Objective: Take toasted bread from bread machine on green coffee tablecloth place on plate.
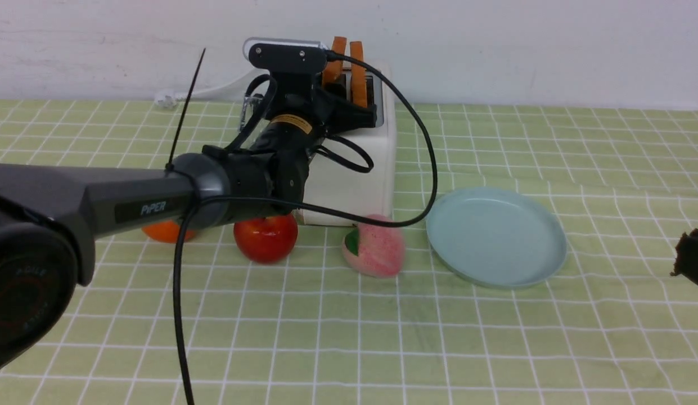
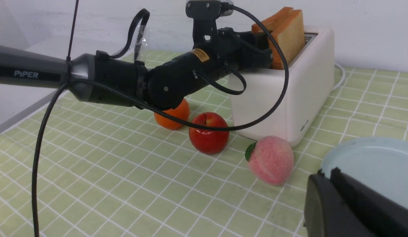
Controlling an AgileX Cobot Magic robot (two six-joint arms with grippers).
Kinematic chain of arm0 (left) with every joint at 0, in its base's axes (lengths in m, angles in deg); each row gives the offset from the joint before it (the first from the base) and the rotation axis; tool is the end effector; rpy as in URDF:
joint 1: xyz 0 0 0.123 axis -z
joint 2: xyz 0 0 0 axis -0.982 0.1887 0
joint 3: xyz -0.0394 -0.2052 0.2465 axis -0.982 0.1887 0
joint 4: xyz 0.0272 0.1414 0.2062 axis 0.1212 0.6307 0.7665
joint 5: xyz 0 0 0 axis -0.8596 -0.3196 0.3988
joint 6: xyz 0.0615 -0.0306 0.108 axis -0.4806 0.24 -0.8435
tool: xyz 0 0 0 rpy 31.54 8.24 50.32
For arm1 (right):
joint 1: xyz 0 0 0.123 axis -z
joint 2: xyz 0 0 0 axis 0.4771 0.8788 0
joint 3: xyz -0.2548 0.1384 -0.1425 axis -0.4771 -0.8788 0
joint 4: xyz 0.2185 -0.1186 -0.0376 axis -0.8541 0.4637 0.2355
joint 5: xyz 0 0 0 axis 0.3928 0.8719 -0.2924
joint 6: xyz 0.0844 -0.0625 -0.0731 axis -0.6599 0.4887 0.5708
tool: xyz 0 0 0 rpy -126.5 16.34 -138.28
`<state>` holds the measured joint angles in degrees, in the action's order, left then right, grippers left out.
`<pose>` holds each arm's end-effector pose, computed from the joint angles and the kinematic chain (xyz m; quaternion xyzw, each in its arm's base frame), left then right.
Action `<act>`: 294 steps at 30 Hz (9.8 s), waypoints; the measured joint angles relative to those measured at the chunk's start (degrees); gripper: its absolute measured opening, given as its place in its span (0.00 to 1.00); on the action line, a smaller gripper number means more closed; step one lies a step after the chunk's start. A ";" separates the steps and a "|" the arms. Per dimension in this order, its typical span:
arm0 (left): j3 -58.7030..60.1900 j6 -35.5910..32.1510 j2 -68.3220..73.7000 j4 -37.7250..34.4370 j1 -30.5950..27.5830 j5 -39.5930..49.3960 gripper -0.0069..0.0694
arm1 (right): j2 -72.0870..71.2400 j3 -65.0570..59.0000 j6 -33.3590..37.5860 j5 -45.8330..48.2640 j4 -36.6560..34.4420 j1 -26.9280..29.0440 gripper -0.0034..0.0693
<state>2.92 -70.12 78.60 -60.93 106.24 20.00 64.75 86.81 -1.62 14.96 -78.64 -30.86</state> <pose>0.5028 -0.2249 0.2705 0.0447 0.6888 -0.1286 0.7121 0.0951 0.0721 0.3608 -0.1389 0.7531 0.2672 0.5849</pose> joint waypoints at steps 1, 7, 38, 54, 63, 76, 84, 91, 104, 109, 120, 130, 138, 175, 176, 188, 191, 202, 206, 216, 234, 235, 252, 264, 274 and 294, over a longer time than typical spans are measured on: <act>-0.06 0.00 0.00 -0.30 0.00 0.00 0.27 | 0.00 0.00 0.00 0.00 0.00 0.00 0.09; -0.16 -0.13 0.00 -0.58 0.00 0.47 0.23 | 0.00 0.00 0.00 0.00 0.00 0.00 0.09; -0.16 -3.12 -34.63 -0.26 4.09 45.63 0.23 | 0.00 0.14 -3.85 5.04 4.23 0.00 0.04; -9.21 -6.40 -11.87 -17.64 14.74 57.47 0.23 | -12.38 4.56 -38.50 20.12 44.99 0.00 0.05; -23.95 -11.12 2.14 -24.35 14.81 57.01 0.23 | -16.37 4.56 -41.72 25.06 47.62 0.00 0.05; -26.63 -11.36 8.16 -24.35 14.76 49.65 0.23 | -16.37 4.56 -41.84 25.33 45.78 0.00 0.05; -26.87 -11.36 10.25 -25.93 14.76 49.08 0.23 | -16.37 4.56 -41.84 25.55 45.24 0.00 0.05; -27.07 -11.54 12.05 -27.17 14.76 48.53 0.23 | -16.37 4.56 -41.84 25.55 44.80 0.00 0.05; -27.12 -11.76 12.11 -21.34 14.76 48.53 0.69 | -16.37 4.56 -41.84 25.55 44.80 0.00 0.05; -27.12 -11.76 11.18 -18.81 14.50 47.84 0.82 | -16.37 4.56 -40.61 25.55 44.09 0.00 0.05; -27.12 -11.76 5.09 -16.08 11.39 51.76 0.79 | -16.37 4.56 -39.07 25.29 43.27 0.00 0.05; -27.12 -9.08 -7.25 -5.22 11.38 69.79 0.11 | -15.24 4.62 -39.05 22.64 43.05 0.00 0.05; -23.72 0.66 -20.17 4.17 11.38 76.76 0.07 | -4.93 4.74 -36.58 16.03 37.20 0.00 0.05; 63.36 3.25 -98.73 7.46 11.38 39.74 0.07 | 68.99 56.21 -16.07 -11.65 19.58 -21.75 0.49; 63.36 3.12 -98.73 7.46 11.38 39.86 0.07 | 72.15 59.50 -16.07 -12.37 18.93 -21.86 0.58; 63.36 3.05 -98.73 7.46 11.38 40.05 0.07 | 89.16 73.85 -16.25 -19.40 20.11 -21.96 0.83; 63.36 3.05 -98.73 7.46 11.38 40.49 0.07 | 90.81 74.21 -16.29 -21.40 23.03 -21.96 0.78; 63.36 3.05 -98.73 7.46 11.38 40.65 0.07 | 91.68 74.25 -16.29 -24.94 24.73 -21.96 0.27; 63.36 3.05 -98.73 7.46 11.38 40.65 0.07 | 91.68 74.25 -16.31 -25.11 24.49 -21.96 0.20; 63.36 3.05 -98.73 7.46 11.38 40.69 0.07 | 84.63 74.25 -16.37 -22.98 22.59 -21.96 0.20; 63.36 3.10 -98.73 7.42 11.38 40.69 0.07 | 51.59 65.30 -31.09 18.87 42.47 -11.47 0.20; 63.36 3.10 -98.73 7.42 11.38 40.69 0.07 | 50.94 63.90 -31.30 18.96 42.56 -11.07 0.20; 63.36 3.10 -98.73 7.42 11.38 41.38 0.08 | 64.01 42.26 -21.50 6.79 15.60 -0.65 0.20; 63.36 3.15 -98.73 7.42 11.38 41.51 0.08 | 74.03 42.27 -8.22 2.73 -1.27 2.83 0.20; 63.36 3.15 -98.73 7.42 11.38 41.51 0.09 | 74.53 42.38 -9.96 1.13 9.39 2.83 0.57; 63.36 3.33 -98.73 7.47 11.38 63.62 0.09 | 35.11 37.01 -26.38 21.89 34.60 5.26 0.24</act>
<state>66.29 -66.79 -20.13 -53.46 117.62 83.62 99.86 123.82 -28.00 36.85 -44.05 -25.60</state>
